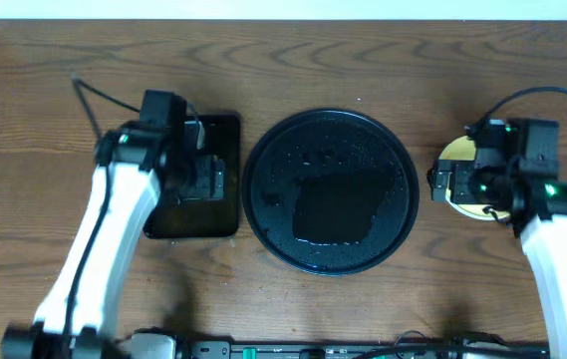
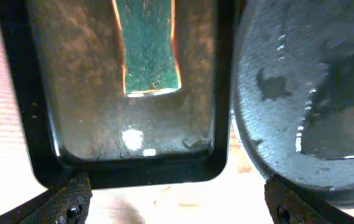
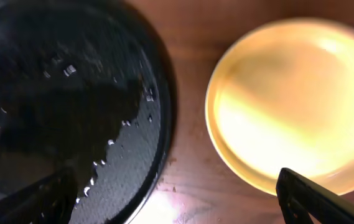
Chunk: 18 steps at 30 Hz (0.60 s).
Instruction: Clean dirty plates on tray and stack at the side
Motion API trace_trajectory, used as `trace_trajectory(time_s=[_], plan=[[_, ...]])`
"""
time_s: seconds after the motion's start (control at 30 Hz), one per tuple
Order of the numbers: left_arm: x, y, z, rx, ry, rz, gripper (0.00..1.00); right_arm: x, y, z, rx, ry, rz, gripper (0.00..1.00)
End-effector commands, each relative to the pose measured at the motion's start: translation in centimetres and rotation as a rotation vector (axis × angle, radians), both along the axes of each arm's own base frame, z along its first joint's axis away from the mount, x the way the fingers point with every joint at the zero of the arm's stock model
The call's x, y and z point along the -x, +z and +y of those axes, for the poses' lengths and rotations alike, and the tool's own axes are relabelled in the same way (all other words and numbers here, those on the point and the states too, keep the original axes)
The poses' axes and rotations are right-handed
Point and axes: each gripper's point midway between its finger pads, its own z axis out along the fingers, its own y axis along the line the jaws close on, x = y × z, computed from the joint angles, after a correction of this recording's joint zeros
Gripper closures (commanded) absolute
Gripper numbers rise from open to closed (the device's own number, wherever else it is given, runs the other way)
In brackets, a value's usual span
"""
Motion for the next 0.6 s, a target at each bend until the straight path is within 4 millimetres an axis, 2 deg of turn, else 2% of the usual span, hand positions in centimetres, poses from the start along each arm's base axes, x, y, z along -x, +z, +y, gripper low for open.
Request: trace_trajectory(time_s=[0.0,0.27,0.43,0.57], plan=[[1.1,2.5,0.4,0.012,0.014,-0.150,0.11,1.4,1.4,0.0,0.023,0.000,-0.094,0.01],[4.4,6.7,1.5,0.020,0.037,-0.541,0.11,4.4,3.6,0.1,0.047,0.001,-0.305,0.01],[6.0,9.1,1.7,0.037,0.039,-0.667,0.11,5.4,3.7,0.2,0.048,0.001,-0.318,0.01],[6.6,10.0,1.7,0.043,0.040,-0.709,0.11,5.9,3.1,0.2,0.045,0.001,-0.286,0.01]])
